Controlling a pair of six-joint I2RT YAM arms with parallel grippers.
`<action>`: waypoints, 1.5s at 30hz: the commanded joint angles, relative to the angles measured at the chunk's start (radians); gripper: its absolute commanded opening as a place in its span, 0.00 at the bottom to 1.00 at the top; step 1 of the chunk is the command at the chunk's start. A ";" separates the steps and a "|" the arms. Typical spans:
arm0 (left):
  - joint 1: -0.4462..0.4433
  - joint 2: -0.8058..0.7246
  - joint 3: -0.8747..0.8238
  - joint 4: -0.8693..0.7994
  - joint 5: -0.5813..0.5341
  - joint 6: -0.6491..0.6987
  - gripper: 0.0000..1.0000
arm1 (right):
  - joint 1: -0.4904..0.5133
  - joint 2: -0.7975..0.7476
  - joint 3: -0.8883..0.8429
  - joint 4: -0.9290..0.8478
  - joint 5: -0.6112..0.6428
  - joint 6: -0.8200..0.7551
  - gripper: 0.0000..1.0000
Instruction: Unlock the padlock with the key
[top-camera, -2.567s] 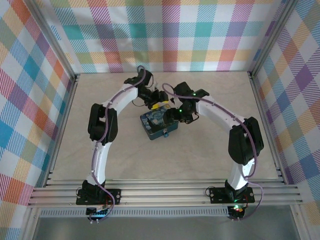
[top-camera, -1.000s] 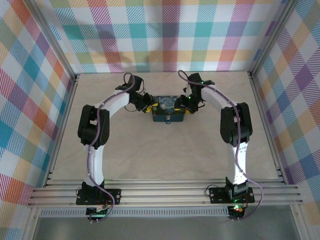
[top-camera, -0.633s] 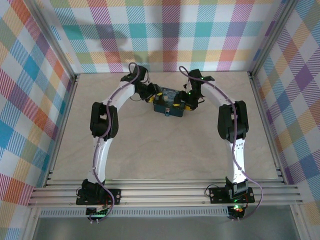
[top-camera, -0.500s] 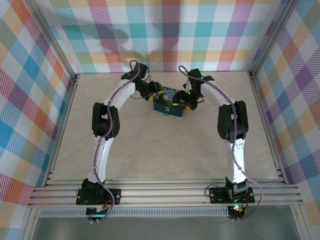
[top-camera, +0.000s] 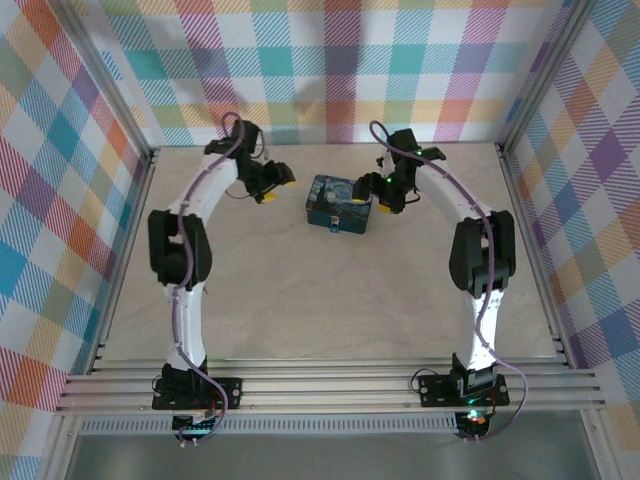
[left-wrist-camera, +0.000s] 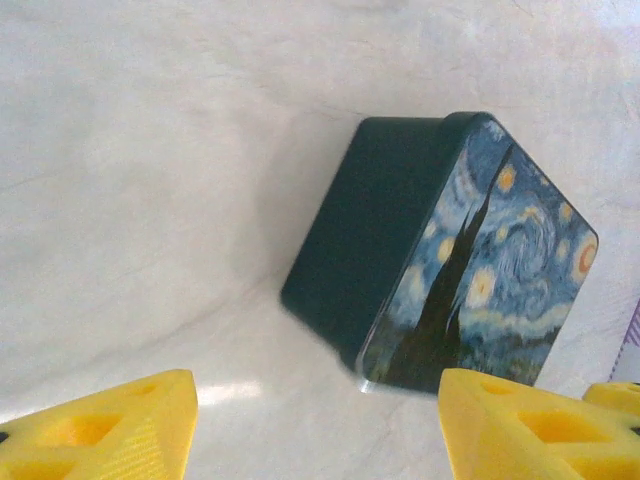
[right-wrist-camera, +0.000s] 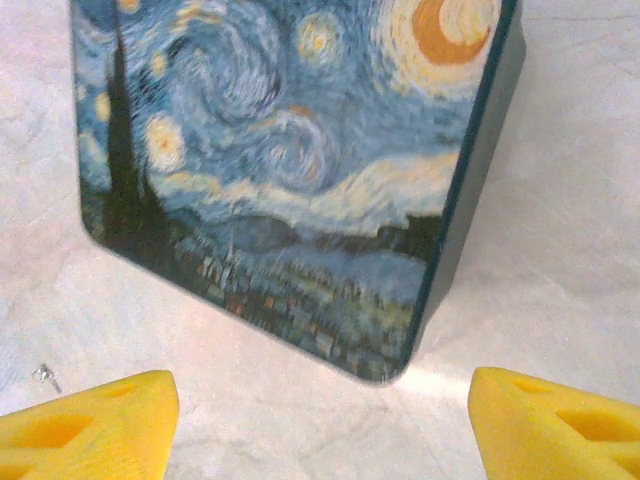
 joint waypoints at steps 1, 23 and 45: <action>0.044 -0.167 -0.157 -0.021 -0.059 0.030 0.65 | -0.004 -0.089 -0.104 0.040 0.002 0.036 0.76; 0.398 -0.620 -1.011 -0.021 -0.226 -0.060 0.40 | 0.298 -0.263 -0.455 0.274 0.061 0.143 0.73; 0.425 -0.446 -0.999 0.093 -0.270 -0.027 0.36 | 0.304 -0.281 -0.476 0.245 0.084 0.127 0.73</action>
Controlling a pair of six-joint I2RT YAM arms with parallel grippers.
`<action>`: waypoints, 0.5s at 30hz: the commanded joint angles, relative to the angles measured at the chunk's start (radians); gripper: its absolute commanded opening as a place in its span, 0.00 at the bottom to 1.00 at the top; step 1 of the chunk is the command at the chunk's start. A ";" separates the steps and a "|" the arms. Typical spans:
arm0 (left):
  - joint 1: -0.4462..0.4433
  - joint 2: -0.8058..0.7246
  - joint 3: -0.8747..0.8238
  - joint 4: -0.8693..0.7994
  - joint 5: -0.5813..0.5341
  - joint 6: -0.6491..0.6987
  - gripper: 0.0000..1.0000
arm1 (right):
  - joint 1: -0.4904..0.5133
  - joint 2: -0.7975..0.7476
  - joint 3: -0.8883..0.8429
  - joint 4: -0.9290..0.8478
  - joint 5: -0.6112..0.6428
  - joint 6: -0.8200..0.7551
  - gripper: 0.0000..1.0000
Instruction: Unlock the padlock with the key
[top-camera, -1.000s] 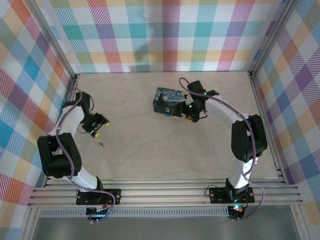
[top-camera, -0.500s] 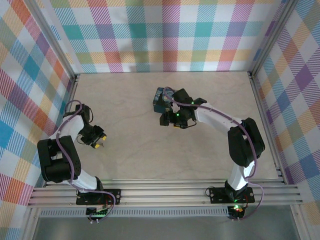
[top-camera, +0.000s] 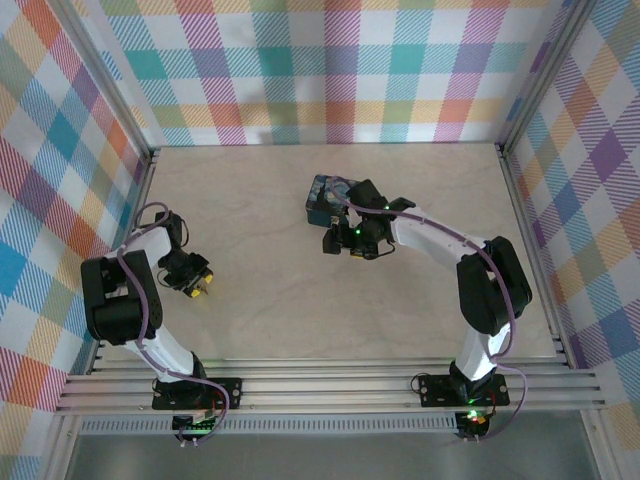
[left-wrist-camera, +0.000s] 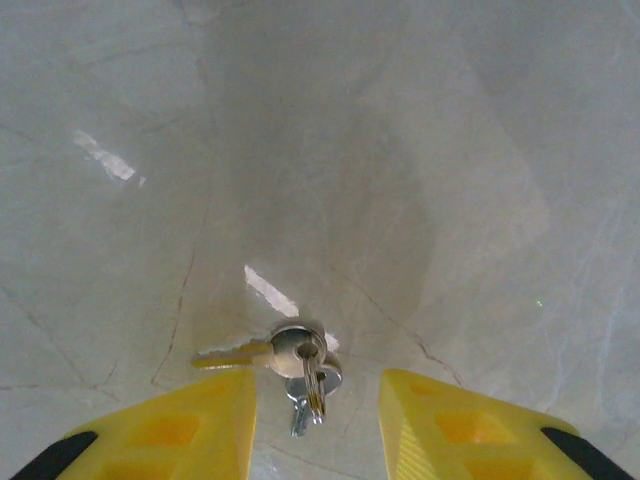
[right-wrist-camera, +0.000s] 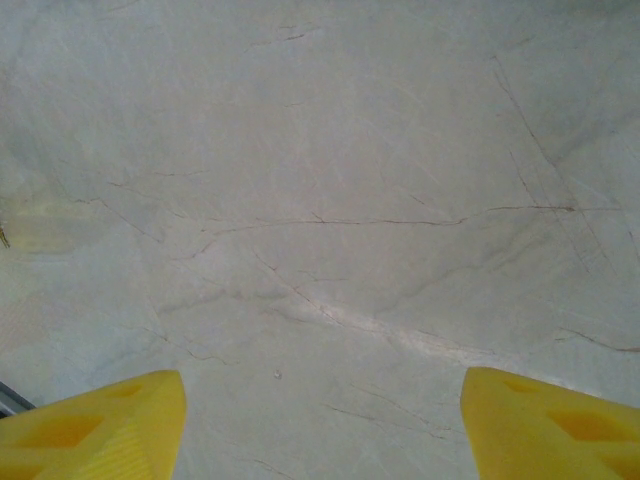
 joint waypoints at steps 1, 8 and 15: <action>0.013 0.028 0.011 0.015 -0.001 0.029 0.36 | 0.002 -0.020 0.005 -0.003 0.000 0.002 0.73; 0.013 0.026 0.001 0.037 0.064 0.082 0.18 | 0.003 0.002 0.053 -0.018 -0.013 0.005 0.72; 0.013 -0.026 -0.033 0.047 0.140 0.107 0.02 | 0.002 0.007 0.059 0.007 -0.053 0.035 0.72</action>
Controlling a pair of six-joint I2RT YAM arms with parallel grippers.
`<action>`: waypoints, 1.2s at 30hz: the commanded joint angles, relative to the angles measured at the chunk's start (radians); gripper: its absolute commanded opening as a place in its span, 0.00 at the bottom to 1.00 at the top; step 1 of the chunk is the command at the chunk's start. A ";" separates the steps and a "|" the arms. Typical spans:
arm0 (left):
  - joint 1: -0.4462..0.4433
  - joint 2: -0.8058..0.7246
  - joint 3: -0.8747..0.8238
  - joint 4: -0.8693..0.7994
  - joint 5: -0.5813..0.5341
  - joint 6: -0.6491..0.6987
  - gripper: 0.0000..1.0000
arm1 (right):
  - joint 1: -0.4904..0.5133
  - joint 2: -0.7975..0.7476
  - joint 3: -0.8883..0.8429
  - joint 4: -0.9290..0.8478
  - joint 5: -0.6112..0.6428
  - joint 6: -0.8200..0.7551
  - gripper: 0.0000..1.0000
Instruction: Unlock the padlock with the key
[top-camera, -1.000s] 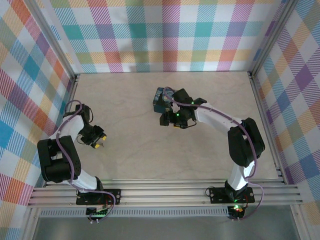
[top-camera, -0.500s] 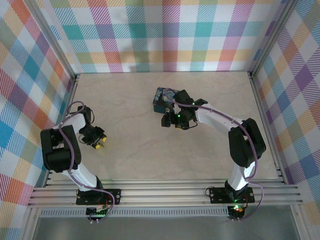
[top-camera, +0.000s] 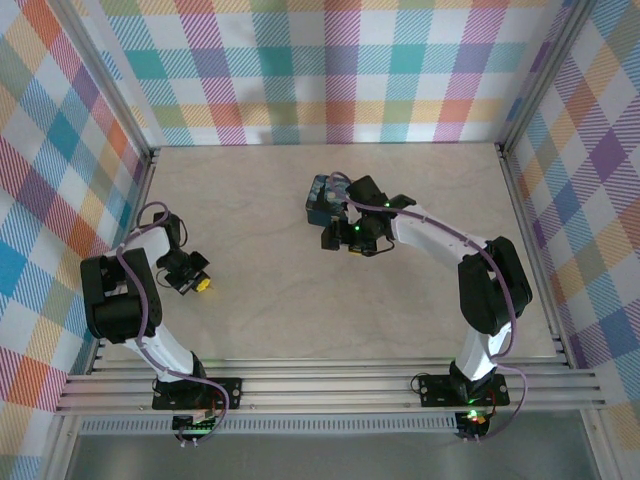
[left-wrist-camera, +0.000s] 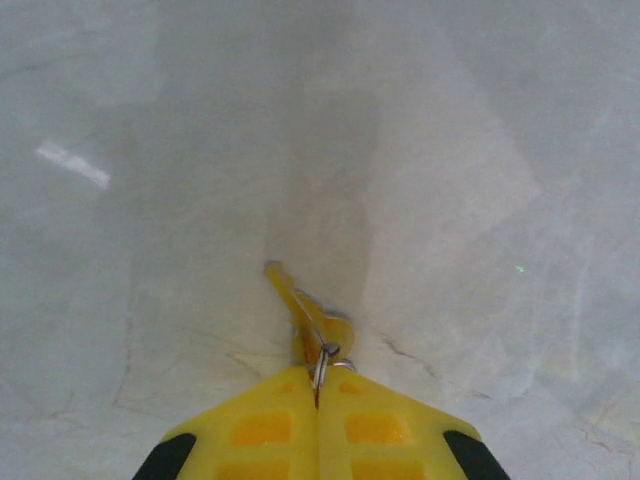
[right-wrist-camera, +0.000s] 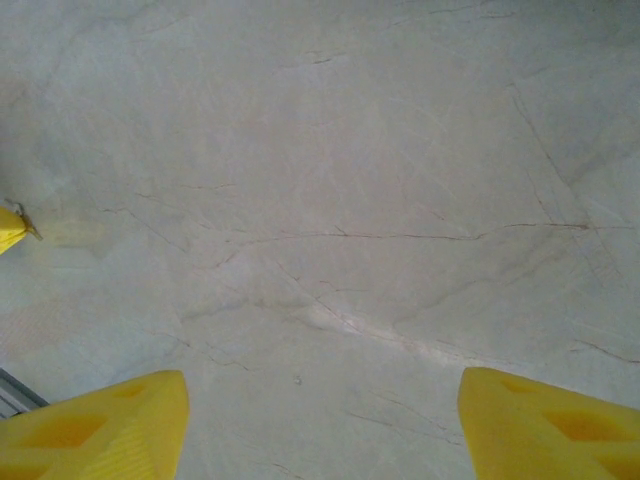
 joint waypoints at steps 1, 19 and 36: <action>0.004 -0.044 -0.039 0.033 0.093 0.023 0.01 | 0.002 0.007 0.029 0.017 -0.047 0.029 0.72; -0.195 -0.528 -0.100 0.156 0.231 -0.427 0.00 | 0.022 -0.058 -0.056 0.399 -0.280 0.237 0.59; -0.572 -0.525 -0.033 0.378 0.095 -0.790 0.00 | 0.080 -0.081 -0.012 0.512 -0.353 0.365 0.57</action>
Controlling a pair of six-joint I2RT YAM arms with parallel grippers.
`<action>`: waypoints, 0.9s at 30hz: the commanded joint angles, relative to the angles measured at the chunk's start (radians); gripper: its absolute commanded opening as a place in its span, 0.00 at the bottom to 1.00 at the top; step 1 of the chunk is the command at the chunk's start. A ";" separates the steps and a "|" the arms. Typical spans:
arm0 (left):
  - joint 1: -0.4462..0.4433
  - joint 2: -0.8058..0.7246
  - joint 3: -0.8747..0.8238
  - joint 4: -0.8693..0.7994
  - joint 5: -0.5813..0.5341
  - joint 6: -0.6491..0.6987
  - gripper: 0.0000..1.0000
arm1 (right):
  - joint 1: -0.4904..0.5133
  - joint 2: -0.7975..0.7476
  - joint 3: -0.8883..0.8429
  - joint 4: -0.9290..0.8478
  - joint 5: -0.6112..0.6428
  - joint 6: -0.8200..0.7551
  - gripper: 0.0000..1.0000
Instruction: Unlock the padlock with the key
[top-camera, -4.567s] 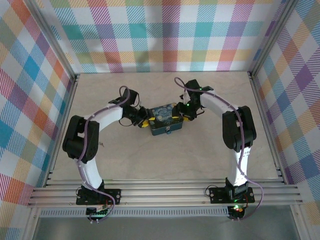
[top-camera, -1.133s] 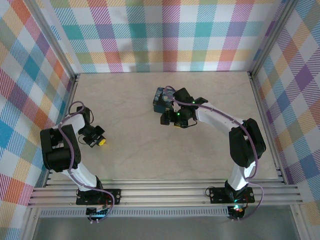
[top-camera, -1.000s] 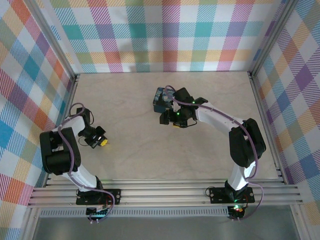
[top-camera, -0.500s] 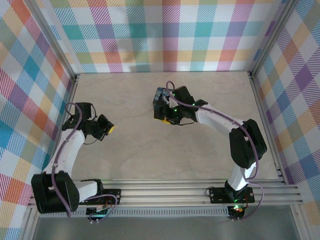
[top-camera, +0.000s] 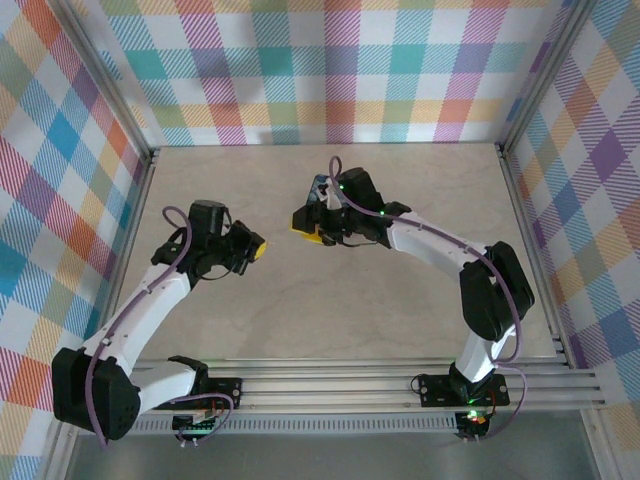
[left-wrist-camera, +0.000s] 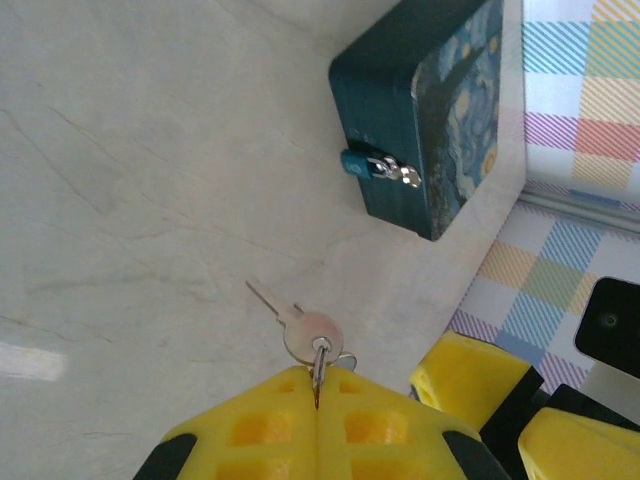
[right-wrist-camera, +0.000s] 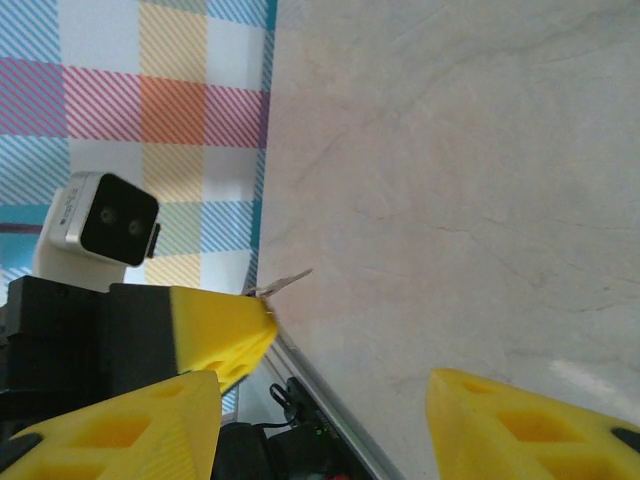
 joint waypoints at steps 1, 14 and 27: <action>-0.047 0.014 0.043 0.066 -0.043 -0.081 0.00 | 0.014 -0.040 0.025 0.034 -0.027 0.027 0.57; -0.131 0.034 0.083 0.125 -0.060 -0.176 0.00 | 0.021 -0.049 -0.020 0.107 -0.045 0.075 0.52; -0.147 0.018 0.084 0.129 -0.050 -0.197 0.00 | 0.033 -0.053 -0.038 0.141 -0.040 0.093 0.35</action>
